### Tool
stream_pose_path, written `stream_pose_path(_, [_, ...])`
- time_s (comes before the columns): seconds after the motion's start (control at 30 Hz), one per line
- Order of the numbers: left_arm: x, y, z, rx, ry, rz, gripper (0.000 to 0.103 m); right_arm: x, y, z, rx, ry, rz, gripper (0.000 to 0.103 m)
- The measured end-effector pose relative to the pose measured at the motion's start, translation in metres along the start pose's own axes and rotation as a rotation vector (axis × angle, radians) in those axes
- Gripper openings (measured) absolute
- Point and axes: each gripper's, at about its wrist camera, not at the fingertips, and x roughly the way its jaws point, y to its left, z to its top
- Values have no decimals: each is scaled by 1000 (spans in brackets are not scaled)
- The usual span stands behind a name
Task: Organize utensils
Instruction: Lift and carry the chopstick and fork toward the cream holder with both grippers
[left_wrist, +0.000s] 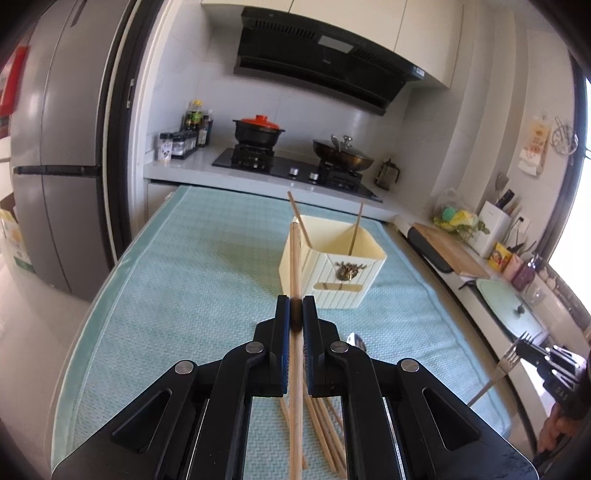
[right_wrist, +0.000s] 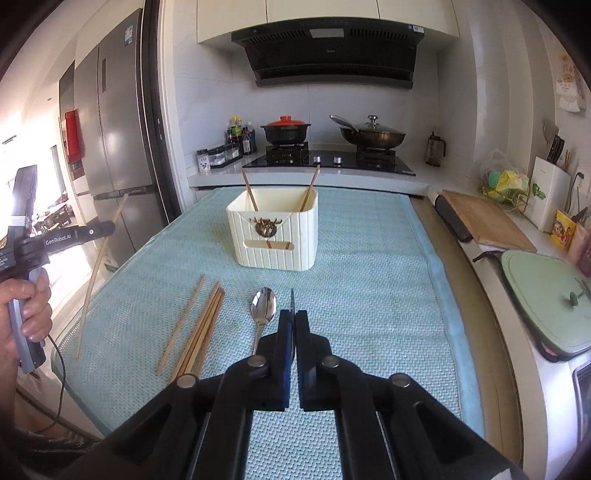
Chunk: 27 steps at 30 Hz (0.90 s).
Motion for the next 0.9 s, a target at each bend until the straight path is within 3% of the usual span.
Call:
stream_pose_path(0.23, [0, 13, 10, -64, -55, -56, 4, -10, 7, 18, -18, -74, -18, 2])
stream_pose_path(0.43, [-5, 18, 13, -89, -70, -76, 5, -12, 11, 21, -20, -86, -6, 2])
stream_pose_path(0.9, [-21, 12, 15, -70, -126, -81, 5, -11, 11, 28, -10, -119, 19, 2])
